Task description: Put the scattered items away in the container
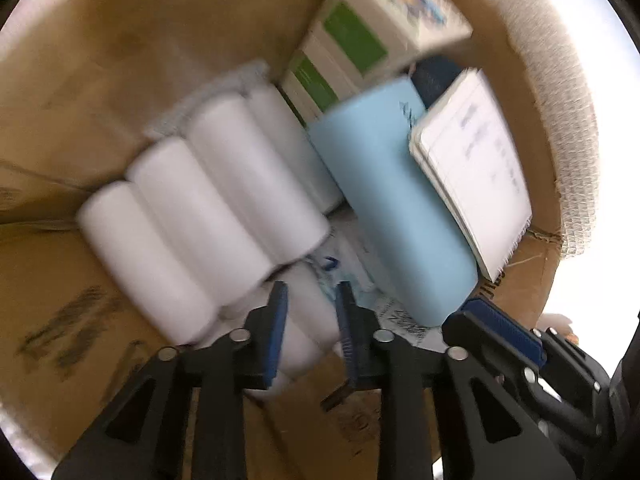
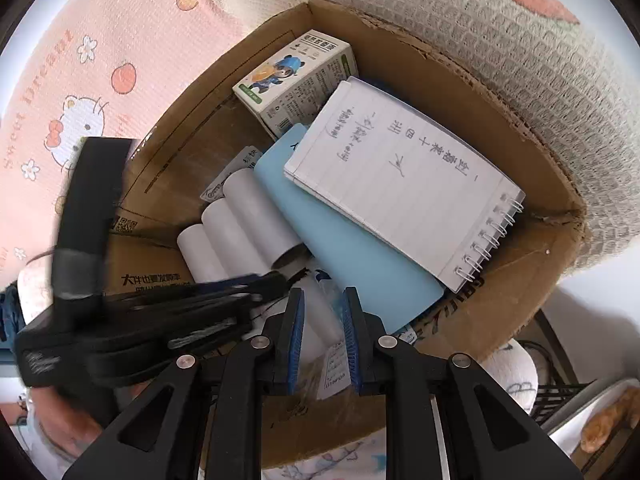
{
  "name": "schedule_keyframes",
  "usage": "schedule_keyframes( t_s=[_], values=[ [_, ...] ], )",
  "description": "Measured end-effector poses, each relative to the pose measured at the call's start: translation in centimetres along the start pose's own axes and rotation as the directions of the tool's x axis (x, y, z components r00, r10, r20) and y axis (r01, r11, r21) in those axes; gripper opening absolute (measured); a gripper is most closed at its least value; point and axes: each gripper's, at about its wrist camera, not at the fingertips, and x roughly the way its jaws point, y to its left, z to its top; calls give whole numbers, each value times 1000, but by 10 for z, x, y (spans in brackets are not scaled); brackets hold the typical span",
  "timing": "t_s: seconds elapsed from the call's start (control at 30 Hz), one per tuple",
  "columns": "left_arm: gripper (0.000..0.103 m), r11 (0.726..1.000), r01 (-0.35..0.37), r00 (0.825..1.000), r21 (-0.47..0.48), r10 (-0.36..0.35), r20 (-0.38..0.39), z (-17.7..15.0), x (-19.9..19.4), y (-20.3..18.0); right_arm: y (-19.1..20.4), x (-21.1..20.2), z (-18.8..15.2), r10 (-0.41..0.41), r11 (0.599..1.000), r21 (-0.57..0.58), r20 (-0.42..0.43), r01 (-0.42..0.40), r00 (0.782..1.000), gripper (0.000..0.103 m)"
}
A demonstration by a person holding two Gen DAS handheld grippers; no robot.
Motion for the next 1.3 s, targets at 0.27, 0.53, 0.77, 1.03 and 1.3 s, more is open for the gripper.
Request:
schedule_keyframes(
  t_s=[0.27,0.53,0.77,1.03,1.3],
  values=[
    [35,995,-82,987,57,73,141,-22,-51,-1,30,-9,-12,-34,997,-64,33,36,999,16],
    [52,978,-186,960,94,160,231,-50,-73,22,64,-15,-26,-101,984,-142,59,108,993,16],
    [60,984,-139,937,109,95,338,-54,-90,32,84,-33,-37,-147,967,-198,78,160,986,16],
    [62,980,-80,900,185,-9,435,-70,-99,34,116,-40,-55,-275,908,-298,109,296,955,16],
    [62,985,-117,837,124,31,547,-94,-116,88,158,-31,-67,-356,828,-404,157,389,921,16]
  ],
)
